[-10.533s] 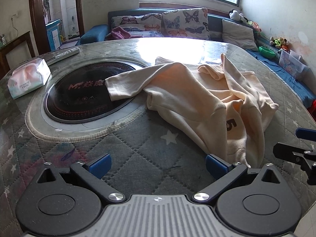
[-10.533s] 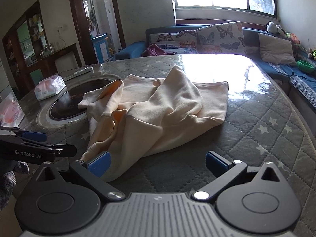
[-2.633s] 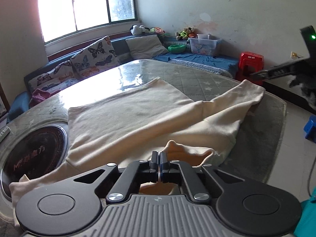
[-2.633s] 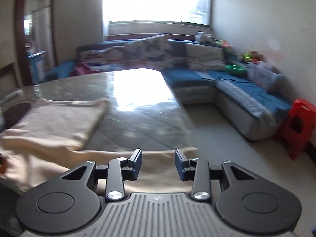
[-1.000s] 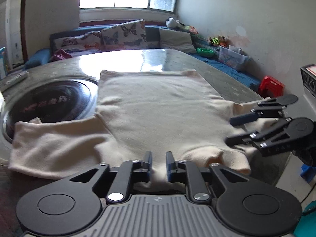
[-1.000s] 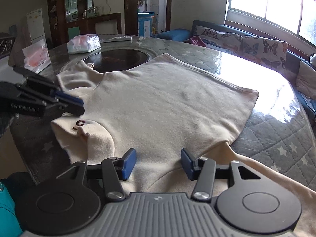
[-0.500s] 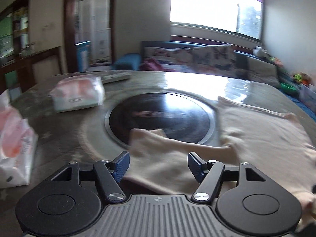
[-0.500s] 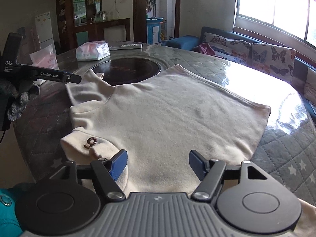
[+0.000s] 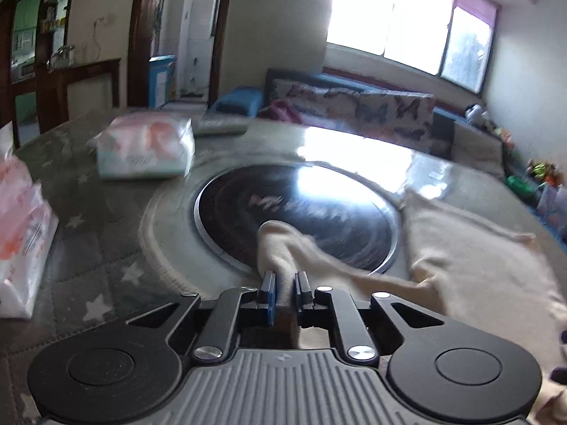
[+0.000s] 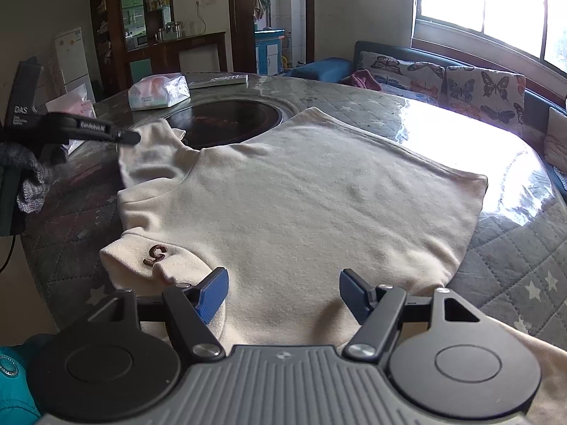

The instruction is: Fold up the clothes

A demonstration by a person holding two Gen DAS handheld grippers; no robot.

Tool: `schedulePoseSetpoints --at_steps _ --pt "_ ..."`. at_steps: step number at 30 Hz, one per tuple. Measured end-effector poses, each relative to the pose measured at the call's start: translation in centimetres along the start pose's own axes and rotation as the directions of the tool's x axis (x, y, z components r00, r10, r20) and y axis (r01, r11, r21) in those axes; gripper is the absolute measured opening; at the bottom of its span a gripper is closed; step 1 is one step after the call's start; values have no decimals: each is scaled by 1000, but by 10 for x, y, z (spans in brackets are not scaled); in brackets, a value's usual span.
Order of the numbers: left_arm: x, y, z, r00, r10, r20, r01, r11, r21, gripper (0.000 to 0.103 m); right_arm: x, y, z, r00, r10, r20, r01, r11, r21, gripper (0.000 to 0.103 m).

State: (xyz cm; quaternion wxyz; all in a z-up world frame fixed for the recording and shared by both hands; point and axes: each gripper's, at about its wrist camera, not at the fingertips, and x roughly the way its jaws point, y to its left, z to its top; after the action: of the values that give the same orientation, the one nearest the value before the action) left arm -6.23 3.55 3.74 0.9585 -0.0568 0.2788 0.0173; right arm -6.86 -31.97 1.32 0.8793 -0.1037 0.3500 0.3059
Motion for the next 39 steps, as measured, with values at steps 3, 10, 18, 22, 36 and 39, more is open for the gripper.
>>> schedulePoseSetpoints --at_steps 3,10,18,22,36,39 --pt "-11 -21 6 996 -74 51 72 997 41 11 1 0 0 1000 2 -1 -2 1000 3 71" --pt "-18 -75 -8 968 -253 10 246 950 191 20 2 0 0 1000 3 -1 -3 1000 11 71" --pt "-7 -81 -6 990 -141 3 137 968 208 52 1 -2 -2 1000 6 -1 -6 1000 15 71" --pt "14 -68 0 992 -121 -33 124 981 146 51 2 -1 -2 1000 4 1 -4 1000 16 71" --pt "13 -24 22 997 -33 71 27 996 80 5 2 -1 -2 1000 -11 -2 11 1000 17 71" --pt "9 6 32 993 58 99 -65 996 63 5 2 -1 -1 1000 -16 -7 16 1000 14 71"
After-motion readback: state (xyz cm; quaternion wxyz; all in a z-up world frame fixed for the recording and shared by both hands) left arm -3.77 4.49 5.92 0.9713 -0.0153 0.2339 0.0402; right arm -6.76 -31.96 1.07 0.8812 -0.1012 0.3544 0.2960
